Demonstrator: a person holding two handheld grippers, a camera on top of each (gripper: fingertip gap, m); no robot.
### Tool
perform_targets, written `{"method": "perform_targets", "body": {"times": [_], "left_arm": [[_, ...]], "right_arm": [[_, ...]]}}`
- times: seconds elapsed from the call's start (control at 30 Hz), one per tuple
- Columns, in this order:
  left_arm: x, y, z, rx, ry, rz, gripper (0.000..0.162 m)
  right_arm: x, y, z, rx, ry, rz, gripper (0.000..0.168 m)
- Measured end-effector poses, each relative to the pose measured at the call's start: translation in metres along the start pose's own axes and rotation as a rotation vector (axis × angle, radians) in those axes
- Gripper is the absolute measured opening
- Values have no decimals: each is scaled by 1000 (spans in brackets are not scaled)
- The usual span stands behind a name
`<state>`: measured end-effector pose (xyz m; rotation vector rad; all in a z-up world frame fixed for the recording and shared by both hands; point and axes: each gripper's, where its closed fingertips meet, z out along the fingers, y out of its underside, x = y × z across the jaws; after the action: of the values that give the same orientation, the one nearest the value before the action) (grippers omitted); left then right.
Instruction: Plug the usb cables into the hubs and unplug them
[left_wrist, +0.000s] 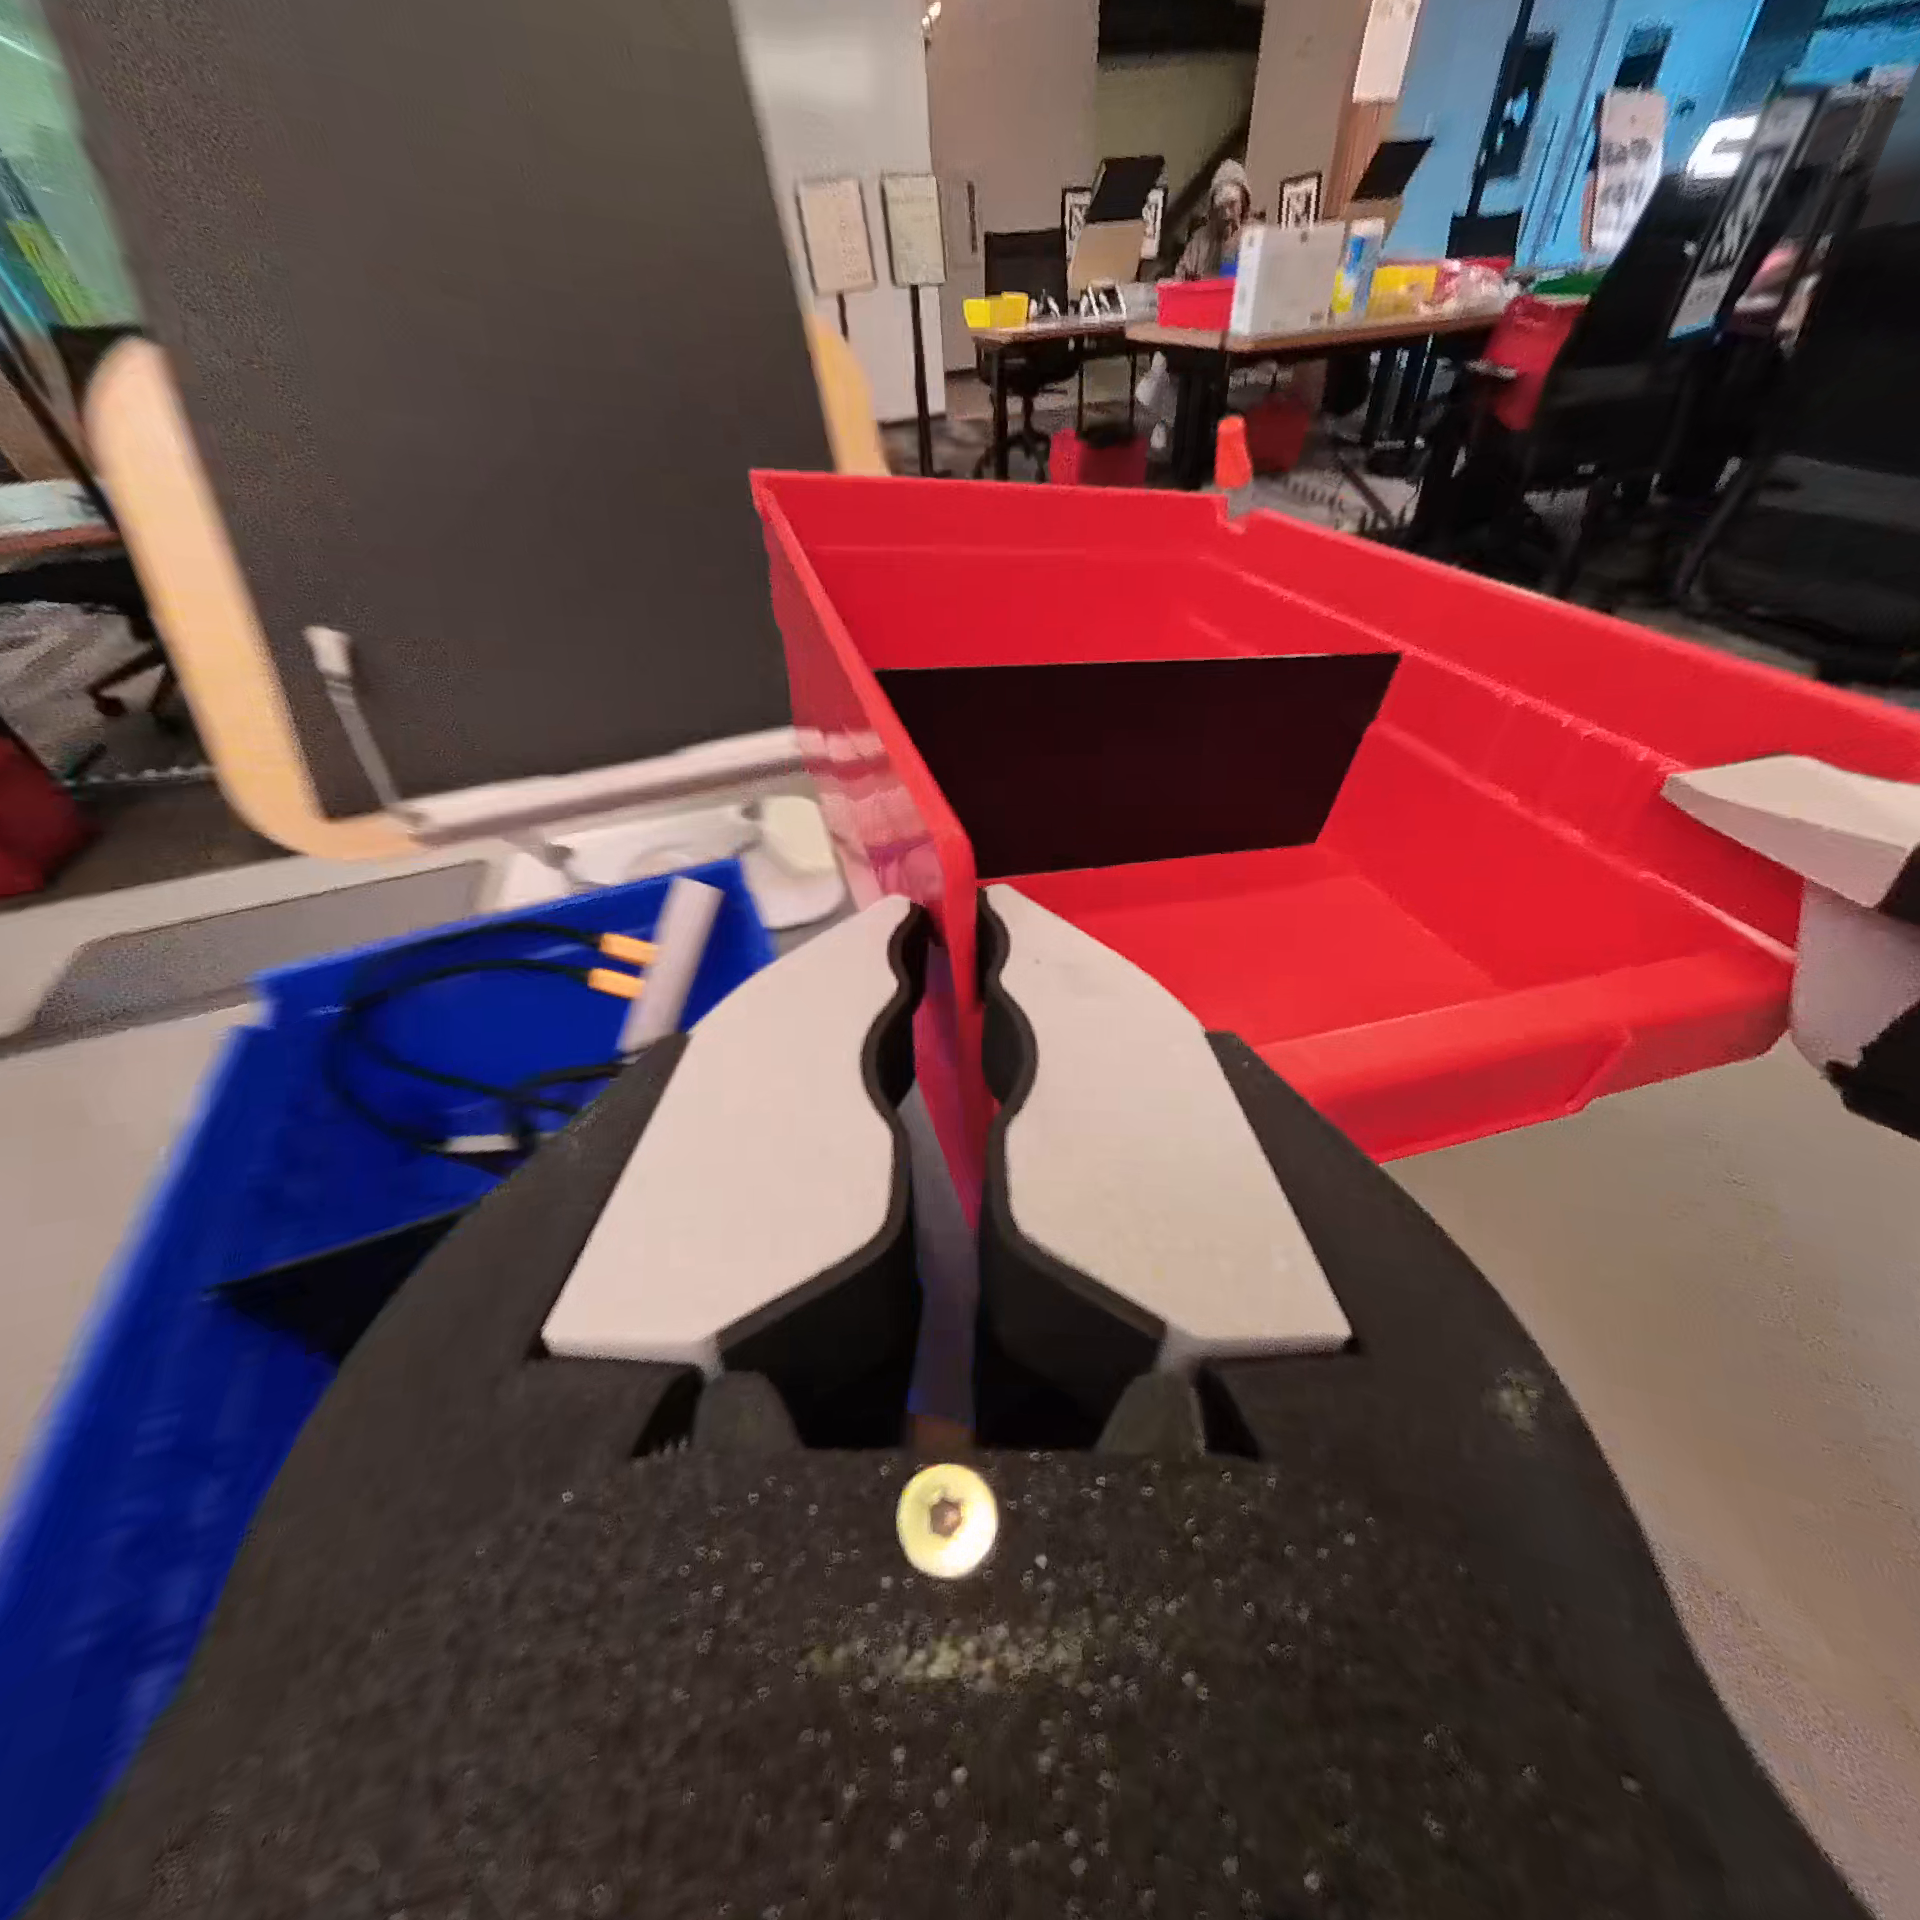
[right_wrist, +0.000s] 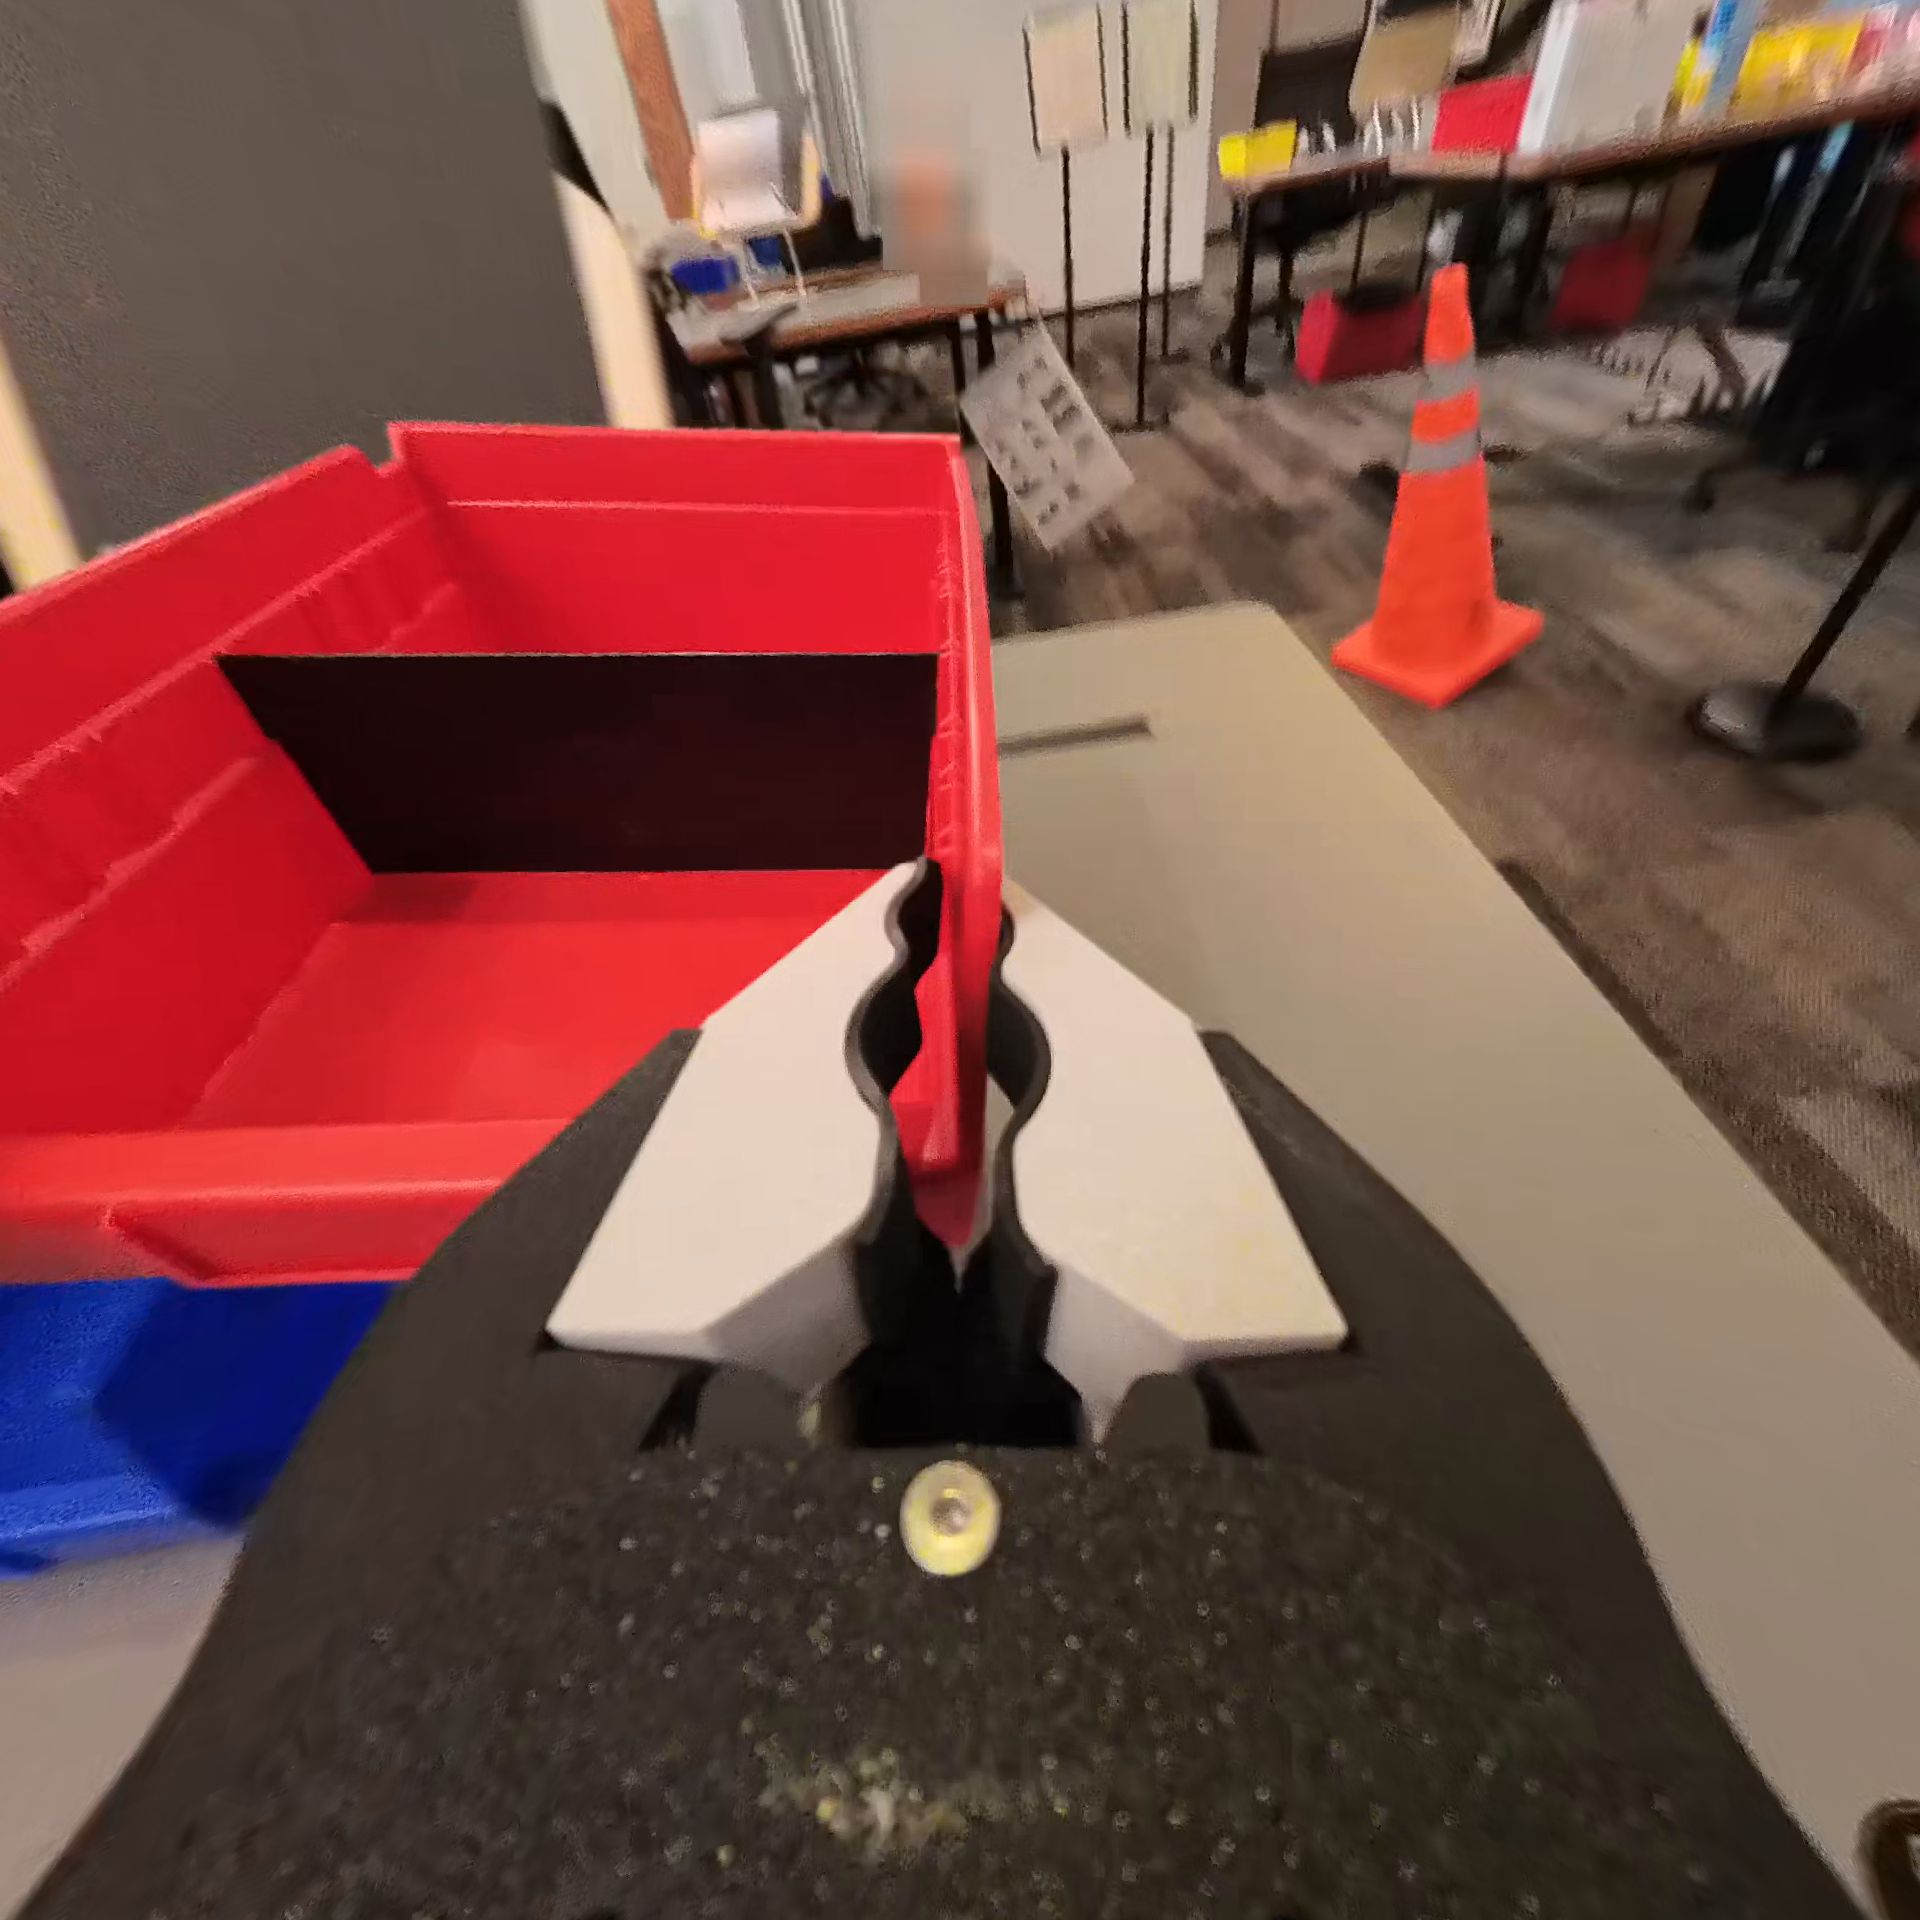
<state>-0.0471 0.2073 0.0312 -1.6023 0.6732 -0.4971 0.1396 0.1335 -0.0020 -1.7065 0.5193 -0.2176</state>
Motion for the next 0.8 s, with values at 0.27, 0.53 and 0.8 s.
{"method": "perform_targets", "body": {"times": [0.27,0.53,0.8], "left_arm": [[101,84,59,-104,73,22,8],[135,138,52,-230,222,23,17],[114,101,9,-150,361,1,23]], "right_arm": [[109,74,25,-119,-4,25,3],[132,101,30,-222,-69,189,4],[144,64,15,-128,23,117,25]]}}
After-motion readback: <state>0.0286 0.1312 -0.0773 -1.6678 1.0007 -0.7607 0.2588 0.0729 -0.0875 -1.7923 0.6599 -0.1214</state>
